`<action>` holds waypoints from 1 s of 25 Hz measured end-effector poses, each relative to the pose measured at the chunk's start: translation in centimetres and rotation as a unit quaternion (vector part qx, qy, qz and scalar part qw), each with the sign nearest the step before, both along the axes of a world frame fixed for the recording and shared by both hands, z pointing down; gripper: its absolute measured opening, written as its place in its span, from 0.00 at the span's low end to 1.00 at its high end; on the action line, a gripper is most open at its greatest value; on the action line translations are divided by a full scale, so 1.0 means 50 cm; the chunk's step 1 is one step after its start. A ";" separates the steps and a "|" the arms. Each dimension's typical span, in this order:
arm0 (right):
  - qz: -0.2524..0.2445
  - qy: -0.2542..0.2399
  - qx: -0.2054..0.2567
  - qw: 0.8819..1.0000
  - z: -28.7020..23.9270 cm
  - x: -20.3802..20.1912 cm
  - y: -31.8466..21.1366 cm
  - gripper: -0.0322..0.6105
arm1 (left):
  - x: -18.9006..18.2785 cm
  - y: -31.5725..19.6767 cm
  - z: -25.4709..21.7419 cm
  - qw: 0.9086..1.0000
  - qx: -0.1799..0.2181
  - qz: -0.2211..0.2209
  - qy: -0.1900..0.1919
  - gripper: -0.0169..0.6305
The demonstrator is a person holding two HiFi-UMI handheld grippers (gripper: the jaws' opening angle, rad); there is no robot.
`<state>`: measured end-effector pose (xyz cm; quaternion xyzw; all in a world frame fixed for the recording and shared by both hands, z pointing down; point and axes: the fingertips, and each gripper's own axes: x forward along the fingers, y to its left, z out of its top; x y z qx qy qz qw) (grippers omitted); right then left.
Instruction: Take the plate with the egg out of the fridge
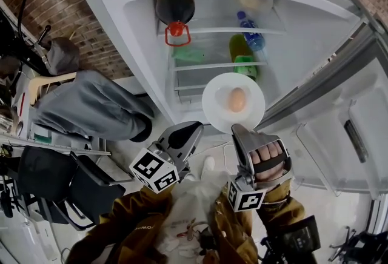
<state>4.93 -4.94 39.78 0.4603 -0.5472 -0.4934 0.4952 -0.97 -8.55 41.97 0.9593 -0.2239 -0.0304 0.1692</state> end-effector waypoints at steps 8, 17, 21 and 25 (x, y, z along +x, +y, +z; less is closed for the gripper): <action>0.013 -0.015 0.009 1.000 0.007 0.003 -0.005 0.09 | -0.025 -0.009 -0.010 1.000 0.012 -0.007 -0.006 0.02; 0.016 -0.011 0.025 0.999 -0.021 0.011 -0.002 0.09 | -0.005 0.001 -0.018 1.000 0.019 0.002 -0.004 0.02; 0.020 -0.006 0.029 0.999 -0.028 0.017 0.008 0.09 | 0.009 0.008 -0.021 1.000 0.021 0.010 -0.001 0.02; 0.021 -0.011 0.035 0.999 -0.035 0.018 0.015 0.09 | 0.017 0.011 -0.021 1.000 0.024 0.012 -0.001 0.02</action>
